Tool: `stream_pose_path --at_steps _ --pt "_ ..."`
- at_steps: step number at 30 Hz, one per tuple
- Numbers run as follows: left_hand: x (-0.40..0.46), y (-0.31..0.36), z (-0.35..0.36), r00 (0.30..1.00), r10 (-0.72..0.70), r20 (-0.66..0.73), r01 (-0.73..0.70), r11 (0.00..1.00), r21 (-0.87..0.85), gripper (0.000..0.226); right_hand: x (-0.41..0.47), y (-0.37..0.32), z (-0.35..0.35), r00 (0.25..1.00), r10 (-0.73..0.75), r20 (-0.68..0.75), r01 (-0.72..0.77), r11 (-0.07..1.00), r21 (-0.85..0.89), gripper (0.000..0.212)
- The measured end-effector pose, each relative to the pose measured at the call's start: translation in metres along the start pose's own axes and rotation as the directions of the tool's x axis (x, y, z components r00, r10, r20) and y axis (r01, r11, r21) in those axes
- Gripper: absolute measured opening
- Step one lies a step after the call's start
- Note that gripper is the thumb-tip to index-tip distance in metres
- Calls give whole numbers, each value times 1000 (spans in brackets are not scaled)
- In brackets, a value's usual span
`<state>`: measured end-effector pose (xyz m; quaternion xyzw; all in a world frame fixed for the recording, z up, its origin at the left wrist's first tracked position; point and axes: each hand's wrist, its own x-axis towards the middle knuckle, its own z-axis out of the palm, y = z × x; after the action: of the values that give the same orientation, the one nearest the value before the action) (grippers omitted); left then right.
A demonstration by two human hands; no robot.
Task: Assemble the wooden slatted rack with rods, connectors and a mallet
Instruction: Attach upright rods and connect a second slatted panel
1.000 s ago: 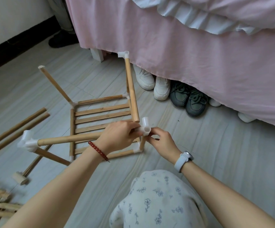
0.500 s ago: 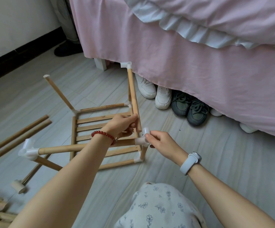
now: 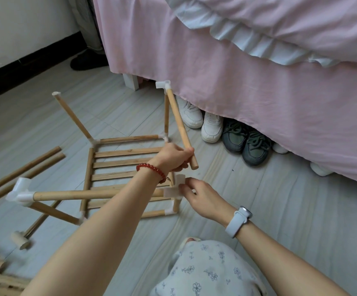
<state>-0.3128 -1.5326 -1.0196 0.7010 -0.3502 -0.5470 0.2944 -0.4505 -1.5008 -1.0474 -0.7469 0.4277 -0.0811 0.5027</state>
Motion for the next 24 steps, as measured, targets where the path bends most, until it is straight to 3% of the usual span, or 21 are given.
stream_pose_path --at_steps 3,13,24 --pt "-4 -14 -20 1000 -10 -13 11 995 95 31 0 2 -10 999 -24 -28 23 1000 -18 26" --pt "-2 -24 -21 1000 -6 -3 6 1000 -16 26 5 -2 -9 1000 -12 3 12 999 -40 29" --pt "-6 -13 -21 999 33 2 -32 962 273 29 5 -8 -12 997 48 64 -41 994 -101 20"
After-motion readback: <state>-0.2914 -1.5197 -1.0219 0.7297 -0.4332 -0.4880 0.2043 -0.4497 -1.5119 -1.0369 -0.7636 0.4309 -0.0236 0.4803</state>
